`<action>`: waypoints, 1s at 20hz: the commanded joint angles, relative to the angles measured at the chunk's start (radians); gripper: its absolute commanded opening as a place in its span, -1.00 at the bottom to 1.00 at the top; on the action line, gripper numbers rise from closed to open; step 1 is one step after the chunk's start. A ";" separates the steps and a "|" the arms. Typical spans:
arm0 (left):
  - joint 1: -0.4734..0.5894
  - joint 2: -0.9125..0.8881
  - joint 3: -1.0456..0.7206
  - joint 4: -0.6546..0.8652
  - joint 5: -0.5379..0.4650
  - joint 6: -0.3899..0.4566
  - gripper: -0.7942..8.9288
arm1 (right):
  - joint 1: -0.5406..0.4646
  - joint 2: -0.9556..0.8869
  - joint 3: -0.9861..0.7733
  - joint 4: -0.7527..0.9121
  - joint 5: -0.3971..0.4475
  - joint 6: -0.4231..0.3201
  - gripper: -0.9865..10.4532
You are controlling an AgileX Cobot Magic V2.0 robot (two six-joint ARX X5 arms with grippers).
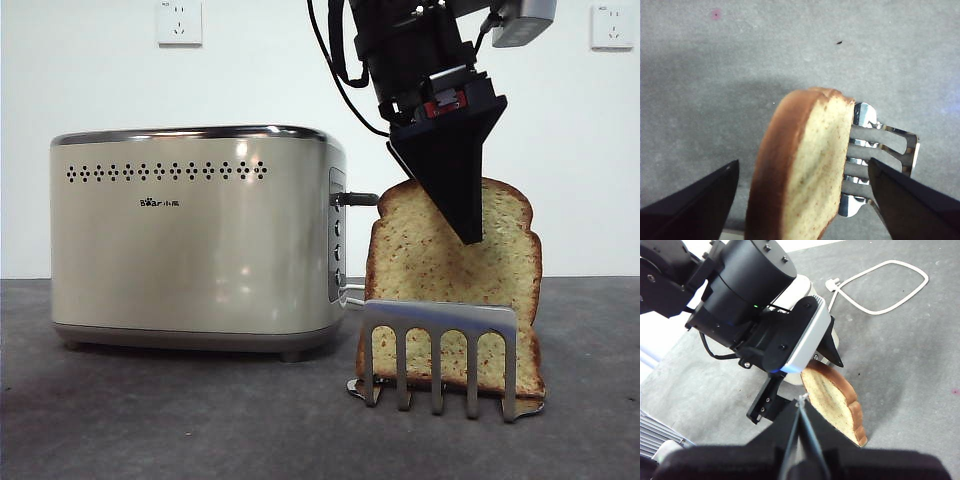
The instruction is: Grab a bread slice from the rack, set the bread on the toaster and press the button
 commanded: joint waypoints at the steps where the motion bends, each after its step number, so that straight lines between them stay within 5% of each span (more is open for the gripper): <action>1: 0.000 -0.016 0.000 -0.016 -0.001 0.016 -0.36 | 0.000 -0.001 0.003 0.002 0.000 -0.011 -0.83; 2: 0.000 -0.016 0.000 -0.024 -0.001 0.022 -0.51 | 0.000 -0.001 0.003 0.002 -0.001 -0.011 -0.83; 7: 0.003 -0.025 0.000 -0.034 0.000 0.034 -0.55 | 0.000 -0.001 0.003 -0.007 0.000 -0.012 -0.83; 12: 0.003 -0.053 0.000 -0.036 0.002 0.051 -0.85 | 0.000 -0.001 0.003 -0.020 0.009 -0.019 -0.83; 20: 0.002 -0.193 0.000 -0.075 0.117 0.062 -0.85 | 0.000 -0.001 0.003 -0.020 0.011 -0.019 -0.83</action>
